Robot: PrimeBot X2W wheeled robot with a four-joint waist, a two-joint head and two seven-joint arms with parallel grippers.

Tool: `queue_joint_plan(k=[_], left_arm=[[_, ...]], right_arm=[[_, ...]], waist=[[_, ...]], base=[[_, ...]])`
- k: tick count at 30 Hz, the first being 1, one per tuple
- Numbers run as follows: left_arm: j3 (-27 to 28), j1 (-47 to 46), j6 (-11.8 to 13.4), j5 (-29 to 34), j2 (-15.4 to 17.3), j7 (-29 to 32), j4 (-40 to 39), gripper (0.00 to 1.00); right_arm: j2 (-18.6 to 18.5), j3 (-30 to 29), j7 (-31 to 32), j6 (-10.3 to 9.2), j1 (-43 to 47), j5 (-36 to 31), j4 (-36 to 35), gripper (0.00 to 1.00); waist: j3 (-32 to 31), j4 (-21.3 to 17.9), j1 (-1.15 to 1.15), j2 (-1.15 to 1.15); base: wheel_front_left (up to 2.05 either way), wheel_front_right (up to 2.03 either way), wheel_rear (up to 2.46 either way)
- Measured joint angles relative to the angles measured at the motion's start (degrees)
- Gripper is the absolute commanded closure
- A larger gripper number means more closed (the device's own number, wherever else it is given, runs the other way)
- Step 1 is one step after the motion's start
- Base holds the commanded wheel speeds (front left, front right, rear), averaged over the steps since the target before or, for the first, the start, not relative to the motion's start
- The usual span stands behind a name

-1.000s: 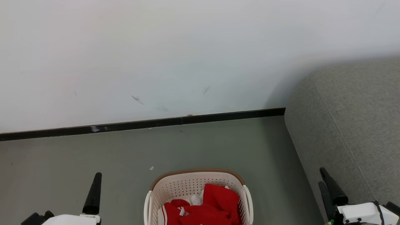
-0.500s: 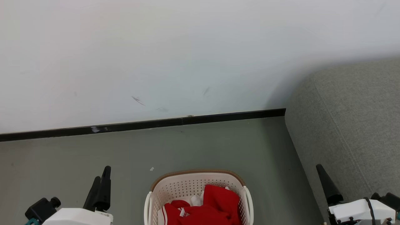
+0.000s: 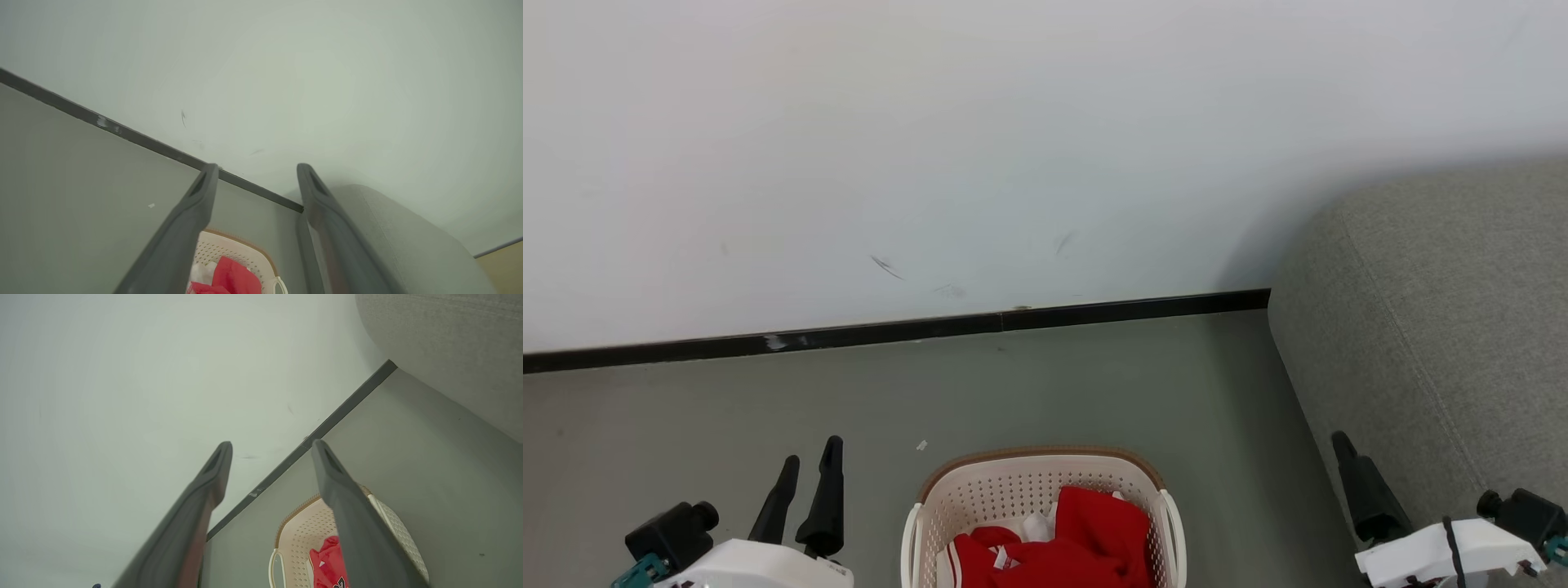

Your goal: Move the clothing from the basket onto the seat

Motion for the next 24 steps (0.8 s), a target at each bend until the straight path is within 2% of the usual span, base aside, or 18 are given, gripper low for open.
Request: queue_joint_plan(k=[8,15,24], left_arm=[[-1.77,0.06,1.60,7.49,0.03,-1.56,-0.08,0.00],[-3.04,0.07,3.03,13.24,0.09,-2.64,-0.18,0.00],[-4.13,0.15,5.59,20.49,0.12,-4.59,-0.07,0.00]], right_arm=[[0.03,0.63,-1.59,0.00,0.29,-7.80,-0.05,0.00],[0.04,1.01,-2.59,0.00,0.29,-14.50,-0.07,0.00],[0.05,1.26,-4.42,0.01,0.29,-23.07,-0.15,0.00]], waist=[[0.29,0.05,-0.37,0.00],[0.54,0.05,-0.50,0.00],[0.76,0.04,-0.55,0.00]], base=[[0.00,0.00,0.00],[0.00,0.00,0.00],[0.00,0.00,0.00]])
